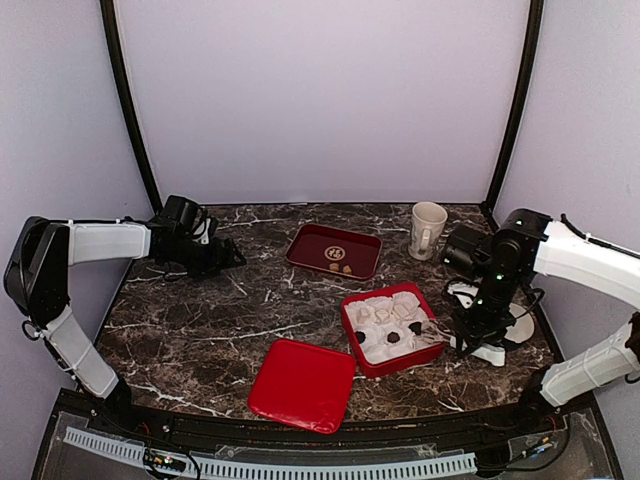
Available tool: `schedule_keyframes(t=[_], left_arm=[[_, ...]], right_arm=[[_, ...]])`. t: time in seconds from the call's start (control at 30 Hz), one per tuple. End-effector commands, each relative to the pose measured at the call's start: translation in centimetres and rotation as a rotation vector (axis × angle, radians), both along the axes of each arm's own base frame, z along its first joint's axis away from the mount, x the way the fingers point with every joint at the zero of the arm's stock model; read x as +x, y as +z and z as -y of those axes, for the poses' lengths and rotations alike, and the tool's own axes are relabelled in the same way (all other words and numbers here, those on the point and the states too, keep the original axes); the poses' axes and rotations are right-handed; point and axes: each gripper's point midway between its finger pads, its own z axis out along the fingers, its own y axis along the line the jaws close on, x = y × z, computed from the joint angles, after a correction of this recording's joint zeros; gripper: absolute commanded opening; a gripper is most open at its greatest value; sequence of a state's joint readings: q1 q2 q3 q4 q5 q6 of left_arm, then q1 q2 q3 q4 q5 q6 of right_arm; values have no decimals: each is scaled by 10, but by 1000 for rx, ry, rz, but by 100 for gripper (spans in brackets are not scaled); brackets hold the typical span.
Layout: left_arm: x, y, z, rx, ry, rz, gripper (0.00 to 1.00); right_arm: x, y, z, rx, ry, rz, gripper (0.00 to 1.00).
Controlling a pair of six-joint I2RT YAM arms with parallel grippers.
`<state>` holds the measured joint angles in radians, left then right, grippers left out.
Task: Pack the chocolate
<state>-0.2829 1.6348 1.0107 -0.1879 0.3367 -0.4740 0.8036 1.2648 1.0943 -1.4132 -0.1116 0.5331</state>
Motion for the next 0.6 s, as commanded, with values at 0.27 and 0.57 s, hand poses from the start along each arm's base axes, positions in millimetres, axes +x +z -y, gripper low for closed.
schedule_keyframes(t=[0.27,0.57], left_arm=[[-1,15,-3,-18,7,38,89],[1,17,-2,-20,5,43,89]], right_arm=[[4,6,-1,-9,-4,46,34],[25,31,-16,38,8,134,35]])
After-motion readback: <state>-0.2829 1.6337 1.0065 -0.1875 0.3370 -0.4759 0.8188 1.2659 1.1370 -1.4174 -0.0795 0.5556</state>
